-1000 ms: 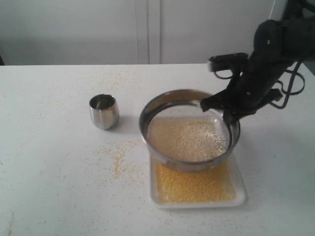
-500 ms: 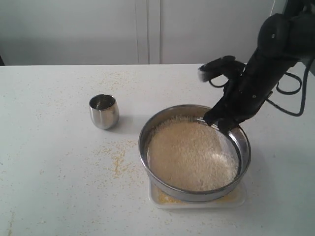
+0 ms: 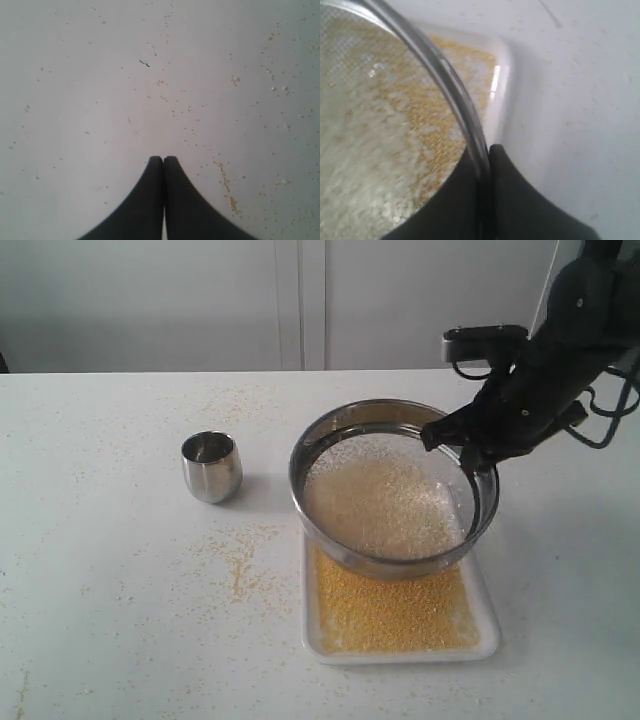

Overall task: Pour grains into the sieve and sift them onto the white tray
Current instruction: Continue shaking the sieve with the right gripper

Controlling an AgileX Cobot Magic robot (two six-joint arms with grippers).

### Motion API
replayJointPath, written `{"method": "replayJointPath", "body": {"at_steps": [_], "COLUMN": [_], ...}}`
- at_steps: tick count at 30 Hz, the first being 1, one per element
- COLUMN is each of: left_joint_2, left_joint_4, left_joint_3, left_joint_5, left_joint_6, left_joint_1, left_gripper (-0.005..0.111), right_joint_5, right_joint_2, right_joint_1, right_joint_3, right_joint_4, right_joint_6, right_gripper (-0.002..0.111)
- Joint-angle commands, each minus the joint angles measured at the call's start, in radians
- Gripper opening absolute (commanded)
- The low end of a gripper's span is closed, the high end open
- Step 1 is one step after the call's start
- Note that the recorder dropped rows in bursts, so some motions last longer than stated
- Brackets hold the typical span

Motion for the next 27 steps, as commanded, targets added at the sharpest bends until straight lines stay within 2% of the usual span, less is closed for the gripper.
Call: {"method": "replayJointPath", "body": {"at_steps": [1,3,4,5,7,8,9,10,11,12,13,14,16,17,18,19,21,22,23,25,27], "left_joint_2": [-0.008,-0.008,-0.008,-0.008,-0.008,-0.008,-0.008,-0.008,-0.008,-0.008,-0.008,-0.008,-0.008,-0.008,-0.008,-0.008,-0.008,-0.008,-0.008,-0.008,-0.008], "left_joint_4": [-0.006,-0.006,-0.006,-0.006,-0.006,-0.006,-0.006,-0.006,-0.006,-0.006,-0.006,-0.006,-0.006,-0.006,-0.006,-0.006,-0.006,-0.006,-0.006,-0.006,-0.006], "left_joint_3": [0.007,0.007,0.007,0.007,0.007,0.007,0.007,0.007,0.007,0.007,0.007,0.007,0.007,0.007,0.007,0.007,0.007,0.007,0.007,0.007,0.007], "left_joint_5": [0.010,0.010,0.010,0.010,0.010,0.010,0.010,0.010,0.010,0.010,0.010,0.010,0.010,0.010,0.010,0.010,0.010,0.010,0.010,0.010,0.010], "left_joint_6": [-0.001,-0.001,-0.001,-0.001,-0.001,-0.001,-0.001,-0.001,-0.001,-0.001,-0.001,-0.001,-0.001,-0.001,-0.001,-0.001,-0.001,-0.001,-0.001,-0.001,-0.001], "left_joint_1": [0.003,0.003,0.003,0.003,0.003,0.003,0.003,0.003,0.003,0.003,0.003,0.003,0.003,0.003,0.003,0.003,0.003,0.003,0.003,0.003,0.003], "left_gripper": [0.000,0.000,0.000,0.000,0.000,0.000,0.000,0.000,0.000,0.000,0.000,0.000,0.000,0.000,0.000,0.000,0.000,0.000,0.000,0.000,0.000], "right_joint_5": [0.094,0.012,0.012,0.027,0.156,0.221,0.173,0.048,-0.013,-0.027,-0.026,-0.004,0.129,0.192,0.172,0.096,-0.002,-0.009,-0.009,0.031,0.067], "right_joint_2": [-0.011,-0.011,-0.011,-0.011,-0.011,-0.011,-0.019,-0.025,-0.029,-0.031,-0.031,-0.031,-0.022,-0.017,-0.017,-0.017,-0.017,-0.017,-0.017,-0.024,-0.037], "right_joint_1": [0.021,-0.014,-0.018,-0.012,0.015,0.020,0.017,0.006,-0.009,-0.015,-0.015,-0.002,0.020,0.025,0.025,0.023,0.011,0.013,0.027,0.059,0.081], "right_joint_3": [-0.004,-0.004,-0.004,-0.004,-0.006,-0.006,-0.006,-0.006,-0.004,-0.003,-0.003,-0.003,-0.003,-0.003,-0.003,-0.003,-0.003,-0.003,-0.003,-0.003,-0.003], "right_joint_4": [0.037,-0.140,-0.143,-0.075,0.162,0.211,0.156,0.051,-0.092,-0.184,-0.175,-0.087,0.124,0.163,0.123,0.043,-0.162,-0.179,-0.131,0.020,0.119], "right_joint_6": [-0.271,0.233,0.356,0.243,-0.273,-0.491,-0.368,-0.131,0.202,0.411,0.398,0.222,-0.276,-0.435,-0.347,-0.162,0.344,0.392,0.318,0.033,-0.108], "right_gripper": [0.000,0.000,0.000,0.000,0.000,0.000,0.000,0.000,0.000,0.000,0.000,0.000,0.000,0.000,0.000,0.000,0.000,0.000,0.000,0.000,0.000]}}
